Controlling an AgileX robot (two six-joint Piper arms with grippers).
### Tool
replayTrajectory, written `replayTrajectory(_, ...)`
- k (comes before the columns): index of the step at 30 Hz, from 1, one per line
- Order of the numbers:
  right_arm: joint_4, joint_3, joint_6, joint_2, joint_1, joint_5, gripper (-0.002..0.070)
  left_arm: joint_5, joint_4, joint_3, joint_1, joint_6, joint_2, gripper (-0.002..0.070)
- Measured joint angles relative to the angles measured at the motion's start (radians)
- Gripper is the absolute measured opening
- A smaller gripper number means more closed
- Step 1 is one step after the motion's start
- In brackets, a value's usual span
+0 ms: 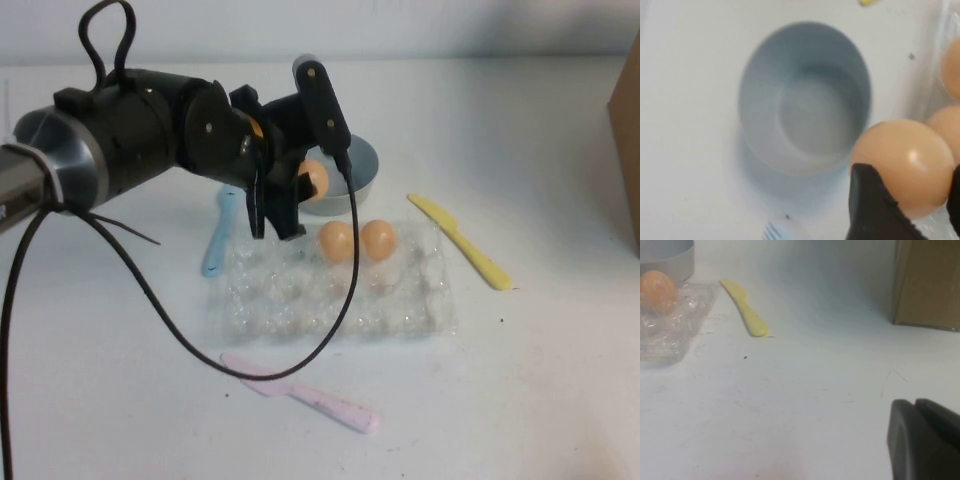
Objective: Take an egg out of the egg box
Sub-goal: Place the egg in the bowl
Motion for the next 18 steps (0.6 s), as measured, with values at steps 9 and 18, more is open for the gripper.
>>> replayTrajectory(9,0.000,0.000,0.000,0.000,0.000,0.000,-0.0017,-0.425,-0.002,0.000,0.000,-0.293,0.084,0.0265)
replayTrajectory(18,0.000,0.000,0.000,0.000,0.000,0.000,-0.0017,-0.566,-0.002,0.000,0.000,-0.325,0.228,0.0256)
